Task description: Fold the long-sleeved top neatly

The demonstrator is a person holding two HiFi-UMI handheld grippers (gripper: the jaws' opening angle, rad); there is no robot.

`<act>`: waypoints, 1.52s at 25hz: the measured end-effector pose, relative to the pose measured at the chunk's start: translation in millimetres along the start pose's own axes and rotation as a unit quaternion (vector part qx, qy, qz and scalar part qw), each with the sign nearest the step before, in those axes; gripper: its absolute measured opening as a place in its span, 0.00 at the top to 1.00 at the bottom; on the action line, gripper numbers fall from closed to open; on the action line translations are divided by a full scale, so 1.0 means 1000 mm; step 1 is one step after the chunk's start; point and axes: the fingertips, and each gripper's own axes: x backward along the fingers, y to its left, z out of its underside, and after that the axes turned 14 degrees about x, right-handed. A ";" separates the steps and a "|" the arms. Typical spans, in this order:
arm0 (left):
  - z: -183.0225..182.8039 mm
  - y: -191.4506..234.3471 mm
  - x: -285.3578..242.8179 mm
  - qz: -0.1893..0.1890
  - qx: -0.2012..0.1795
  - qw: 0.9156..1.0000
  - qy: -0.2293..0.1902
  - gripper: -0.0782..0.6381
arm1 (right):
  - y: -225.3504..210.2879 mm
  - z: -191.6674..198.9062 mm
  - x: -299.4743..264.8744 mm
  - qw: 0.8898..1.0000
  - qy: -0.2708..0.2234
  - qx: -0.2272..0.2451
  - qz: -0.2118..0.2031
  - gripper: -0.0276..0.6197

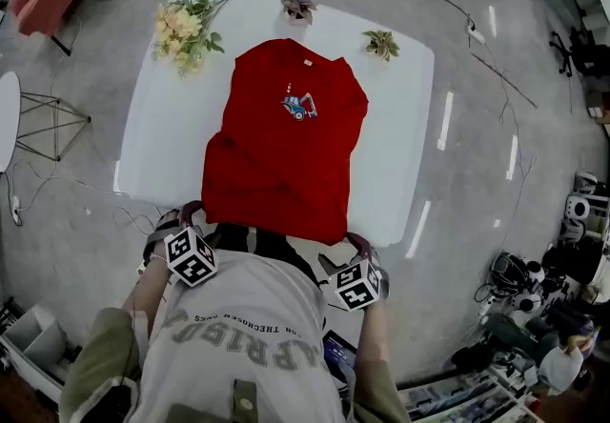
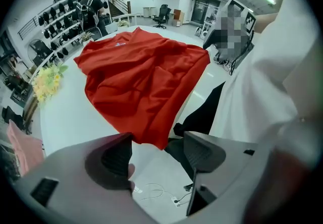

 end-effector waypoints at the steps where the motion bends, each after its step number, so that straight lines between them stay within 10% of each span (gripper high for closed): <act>1: 0.000 -0.001 -0.003 -0.006 -0.001 1.000 0.001 0.45 | 0.000 0.004 -0.002 1.000 0.005 -0.011 0.006 0.43; 11: -0.004 0.006 -0.018 -0.025 0.039 0.999 -0.016 0.47 | -0.009 0.018 -0.024 0.993 0.036 -0.110 0.017 0.46; 18: -0.009 0.017 -0.011 -0.035 0.037 0.998 -0.035 0.68 | -0.012 0.022 -0.015 0.991 0.030 -0.133 0.006 0.77; 29: 0.013 -0.016 0.052 0.208 0.073 0.975 0.032 0.79 | 0.028 0.023 0.041 0.978 0.034 -0.122 -0.168 0.87; 38: -0.043 0.032 0.060 0.157 0.084 0.983 -0.043 0.79 | -0.037 -0.035 0.066 0.977 -0.045 -0.164 -0.126 0.87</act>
